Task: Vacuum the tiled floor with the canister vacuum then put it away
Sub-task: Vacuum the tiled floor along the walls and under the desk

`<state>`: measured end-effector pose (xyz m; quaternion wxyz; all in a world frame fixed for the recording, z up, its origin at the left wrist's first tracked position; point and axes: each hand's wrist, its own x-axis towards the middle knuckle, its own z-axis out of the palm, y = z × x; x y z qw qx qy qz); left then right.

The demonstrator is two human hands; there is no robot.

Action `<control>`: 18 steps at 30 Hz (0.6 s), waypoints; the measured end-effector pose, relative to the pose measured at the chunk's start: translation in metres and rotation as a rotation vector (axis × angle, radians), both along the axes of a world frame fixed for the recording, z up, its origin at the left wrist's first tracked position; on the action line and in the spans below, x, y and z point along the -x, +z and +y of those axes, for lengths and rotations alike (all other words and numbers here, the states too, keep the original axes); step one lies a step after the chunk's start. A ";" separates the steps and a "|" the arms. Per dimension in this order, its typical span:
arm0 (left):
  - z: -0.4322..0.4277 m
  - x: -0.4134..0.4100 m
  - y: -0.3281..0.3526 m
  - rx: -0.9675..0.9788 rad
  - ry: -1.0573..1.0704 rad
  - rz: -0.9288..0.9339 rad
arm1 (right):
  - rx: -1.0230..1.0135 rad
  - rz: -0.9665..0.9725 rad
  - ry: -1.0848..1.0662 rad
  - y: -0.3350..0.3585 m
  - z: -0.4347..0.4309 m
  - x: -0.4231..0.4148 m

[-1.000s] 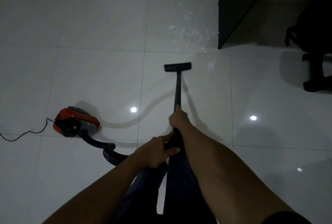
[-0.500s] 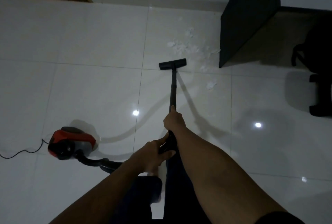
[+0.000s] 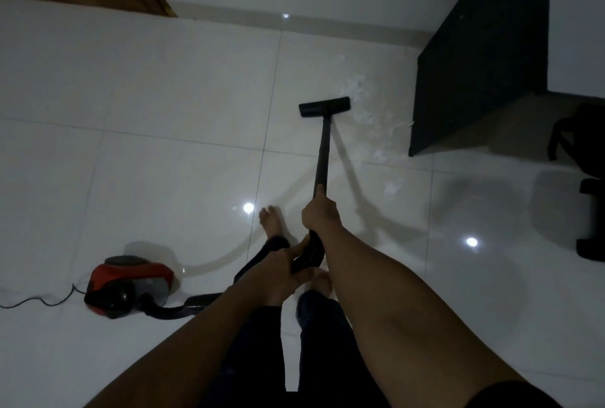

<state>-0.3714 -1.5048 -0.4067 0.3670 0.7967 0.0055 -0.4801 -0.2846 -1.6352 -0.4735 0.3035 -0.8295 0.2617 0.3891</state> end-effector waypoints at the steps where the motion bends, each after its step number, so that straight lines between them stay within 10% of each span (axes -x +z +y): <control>1: 0.000 -0.010 0.002 0.023 -0.013 0.020 | 0.003 -0.002 -0.009 -0.001 0.004 -0.013; 18: 0.066 -0.173 0.012 0.082 -0.062 0.088 | 0.127 -0.017 -0.197 0.024 0.057 -0.165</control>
